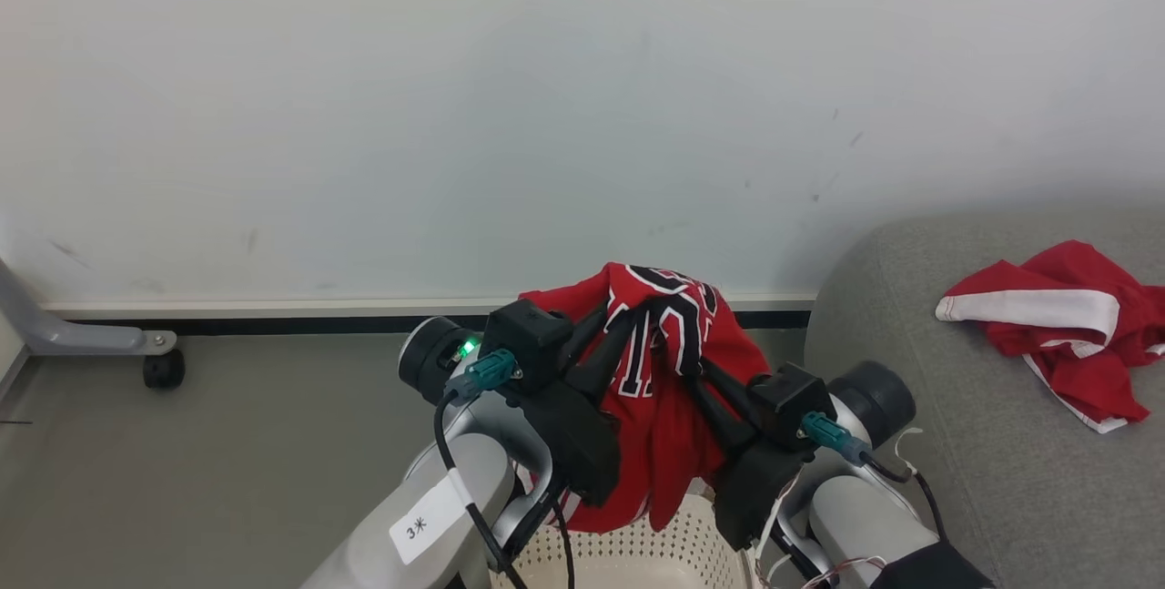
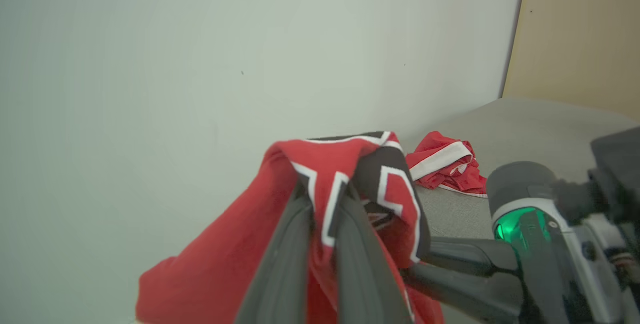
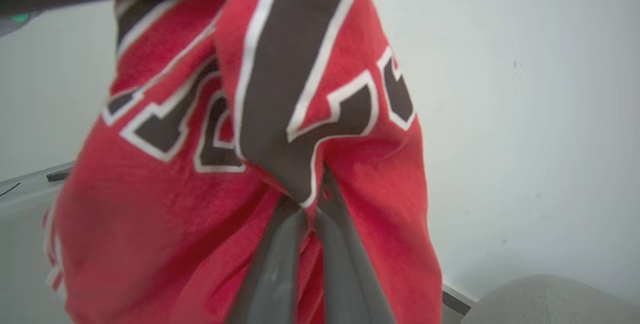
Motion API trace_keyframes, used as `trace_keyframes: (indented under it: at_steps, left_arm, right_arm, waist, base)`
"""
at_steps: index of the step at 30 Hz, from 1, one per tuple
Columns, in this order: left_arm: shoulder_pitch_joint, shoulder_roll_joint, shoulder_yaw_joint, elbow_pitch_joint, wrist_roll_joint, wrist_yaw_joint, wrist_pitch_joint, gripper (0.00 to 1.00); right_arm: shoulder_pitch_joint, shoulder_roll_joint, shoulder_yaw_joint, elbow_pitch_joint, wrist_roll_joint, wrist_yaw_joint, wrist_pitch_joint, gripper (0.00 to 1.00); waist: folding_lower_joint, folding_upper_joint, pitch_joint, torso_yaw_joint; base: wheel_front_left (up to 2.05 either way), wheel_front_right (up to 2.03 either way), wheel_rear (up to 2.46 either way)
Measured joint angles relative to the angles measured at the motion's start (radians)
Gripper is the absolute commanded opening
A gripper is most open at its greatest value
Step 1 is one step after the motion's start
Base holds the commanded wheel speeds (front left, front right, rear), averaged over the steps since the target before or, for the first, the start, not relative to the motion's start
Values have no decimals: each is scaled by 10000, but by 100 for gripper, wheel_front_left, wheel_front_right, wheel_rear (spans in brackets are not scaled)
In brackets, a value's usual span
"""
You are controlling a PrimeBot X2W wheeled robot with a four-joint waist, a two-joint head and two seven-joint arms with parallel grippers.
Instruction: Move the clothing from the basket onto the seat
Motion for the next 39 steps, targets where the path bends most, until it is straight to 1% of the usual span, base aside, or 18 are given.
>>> trace_keyframes:
  at_steps: [1, 3, 4, 9, 15, 21, 24, 31, 39]
  left_arm:
    - [41, 13, 21, 19, -17, 2, 0, 48]
    - [142, 81, 81, 38, -27, 65, 0, 91]
    - [214, 121, 111, 56, -48, 81, 0, 100]
    - [568, 234, 182, 155, -102, 165, -13, 100]
    - [993, 253, 276, 150, -431, 161, -150, 100]
    - [1380, 311, 276, 132, -454, 161, -265, 100]
    - [1614, 313, 274, 44, -479, 161, -328, 100]
    - [1905, 301, 226, -84, -477, 178, -391, 100]
    - [1995, 265, 94, -249, -395, 322, -456, 100]
  right_arm:
    - [-10, 2, -54, 27, 0, -15, 0, 0]
    - [-81, 0, -163, 94, 0, -40, 0, 0]
    - [-137, 0, -228, 98, 0, -48, 0, 0]
    - [-234, -109, -489, 6, 2, -140, 0, 0]
    - [-240, -727, -888, -284, 2, -316, 0, 0]
    - [-151, -1369, -1227, -738, 2, -558, 0, 0]
    - [22, -1770, -1406, -1131, 0, -690, -2, 0]
    - [432, -2314, -1670, -1776, -6, -932, 0, 0]
    - [687, -2709, -1843, -2414, -10, -965, 0, 0]
  waist:
    - [0, 0, 13, -43]
    - [0, 0, 40, -138]
    - [0, 0, 54, -188]
    - [0, 0, 119, -473]
    - [0, 0, 191, -877]
    - [0, 0, 235, -1377]
    - [0, 0, 254, -1772]
    - [0, 0, 302, -2565]
    - [0, 0, 437, -3478]
  base:
    - [0, 0, 0]
    - [0, 0, 0]
    - [0, 0, 0]
    - [0, 0, 0]
    - [0, 0, 0]
    - [0, 0, 0]
    - [0, 0, 0]
    - [0, 0, 0]
    - [0, 0, 0]
